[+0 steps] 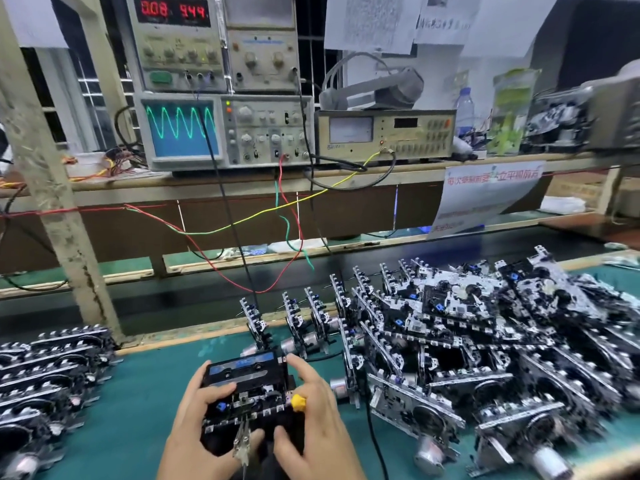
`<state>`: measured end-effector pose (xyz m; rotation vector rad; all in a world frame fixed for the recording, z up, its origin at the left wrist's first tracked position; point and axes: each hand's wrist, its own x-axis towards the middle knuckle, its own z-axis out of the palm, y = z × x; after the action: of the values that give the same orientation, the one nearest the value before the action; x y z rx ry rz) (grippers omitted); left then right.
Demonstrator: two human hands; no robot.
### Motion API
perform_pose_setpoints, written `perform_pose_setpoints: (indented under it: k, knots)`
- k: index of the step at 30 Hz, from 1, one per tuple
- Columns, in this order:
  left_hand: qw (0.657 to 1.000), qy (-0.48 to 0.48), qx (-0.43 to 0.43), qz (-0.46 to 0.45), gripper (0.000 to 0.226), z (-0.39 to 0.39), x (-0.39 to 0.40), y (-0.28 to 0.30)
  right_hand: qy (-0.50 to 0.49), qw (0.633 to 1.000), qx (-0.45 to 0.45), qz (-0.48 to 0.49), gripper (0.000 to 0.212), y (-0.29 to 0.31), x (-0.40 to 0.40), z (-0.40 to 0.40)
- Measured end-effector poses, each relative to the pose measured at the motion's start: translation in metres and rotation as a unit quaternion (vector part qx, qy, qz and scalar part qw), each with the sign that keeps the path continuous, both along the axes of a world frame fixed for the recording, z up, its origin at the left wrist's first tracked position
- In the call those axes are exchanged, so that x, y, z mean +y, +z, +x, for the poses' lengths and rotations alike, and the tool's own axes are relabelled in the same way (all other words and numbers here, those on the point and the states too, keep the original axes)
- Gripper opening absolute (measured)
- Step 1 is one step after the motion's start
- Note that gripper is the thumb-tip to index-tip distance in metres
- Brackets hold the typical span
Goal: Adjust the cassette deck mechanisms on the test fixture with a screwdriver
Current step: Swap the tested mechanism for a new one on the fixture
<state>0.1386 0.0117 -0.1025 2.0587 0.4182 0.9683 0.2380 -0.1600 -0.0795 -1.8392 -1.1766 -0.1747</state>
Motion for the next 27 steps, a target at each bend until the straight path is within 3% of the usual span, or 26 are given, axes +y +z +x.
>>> perform_pose_setpoints:
  k: [8, 15, 27]
  knots:
    - [1.000, 0.003, 0.012, 0.011, 0.082, -0.001, -0.001, 0.003, -0.001, 1.000, 0.029, 0.008, 0.033, -0.004, 0.003, 0.000]
    - [1.000, -0.010, -0.001, 0.011, 0.071, -0.003, -0.006, 0.009, 0.004, 0.999, 0.030, 0.018, 0.052, -0.006, 0.006, 0.002]
    - [0.999, -0.022, -0.007, 0.023, 0.066, 0.000, -0.003, 0.012, 0.007, 0.999, 0.042, -0.026, 0.051, -0.005, 0.005, 0.002]
